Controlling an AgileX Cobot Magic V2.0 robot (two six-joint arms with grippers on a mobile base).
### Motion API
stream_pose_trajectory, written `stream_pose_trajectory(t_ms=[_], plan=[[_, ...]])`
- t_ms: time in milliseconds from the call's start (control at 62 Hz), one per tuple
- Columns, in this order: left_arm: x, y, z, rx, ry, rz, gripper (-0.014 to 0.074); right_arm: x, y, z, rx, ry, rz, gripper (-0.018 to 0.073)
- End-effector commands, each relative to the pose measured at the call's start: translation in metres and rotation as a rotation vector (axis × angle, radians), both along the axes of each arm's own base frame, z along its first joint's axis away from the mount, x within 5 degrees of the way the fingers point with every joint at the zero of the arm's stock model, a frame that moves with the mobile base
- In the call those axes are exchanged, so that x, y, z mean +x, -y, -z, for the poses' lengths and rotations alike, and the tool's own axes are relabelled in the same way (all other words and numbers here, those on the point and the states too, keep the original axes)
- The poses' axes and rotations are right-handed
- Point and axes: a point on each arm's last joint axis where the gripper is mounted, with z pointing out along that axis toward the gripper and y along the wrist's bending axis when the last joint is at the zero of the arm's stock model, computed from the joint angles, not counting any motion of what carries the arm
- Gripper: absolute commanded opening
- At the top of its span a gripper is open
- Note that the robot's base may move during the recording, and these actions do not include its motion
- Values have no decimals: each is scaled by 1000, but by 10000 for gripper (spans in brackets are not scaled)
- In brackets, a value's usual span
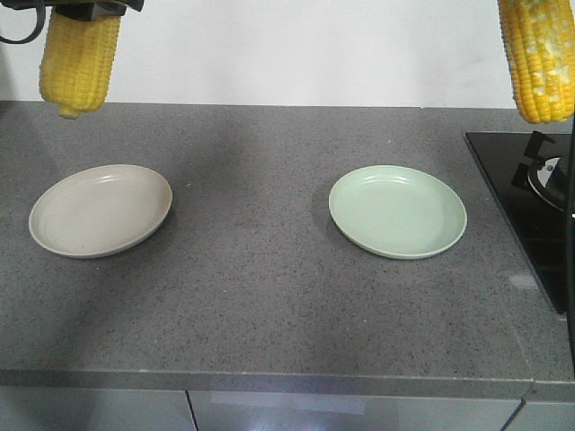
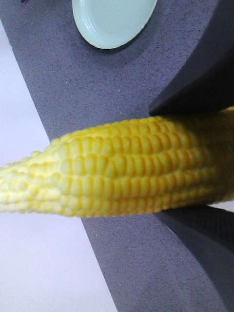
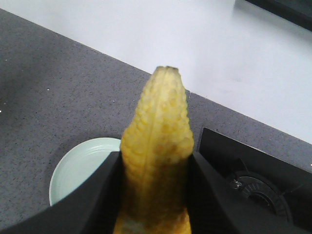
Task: Distribute corn equally
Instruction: 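Drive the base up to the counter with the empty cream and green plates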
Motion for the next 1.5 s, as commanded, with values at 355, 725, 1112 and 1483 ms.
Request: stream_pose_trajectory(t_ms=[355,725,1112,1483], plan=[[-12,-7,-23,-44,116,5,-6,-13,7,-22,7,122,1,-9],[-12,-7,-23,-44,116,5,-6,-13,7,-22,7,122,1,-9],[-12,-7,-23,-44,116,5,-6,-13,7,-22,7,122,1,-9],[-12,-7,-23,-44,116,5,-6,-13,7,-22,7,122,1,-9]])
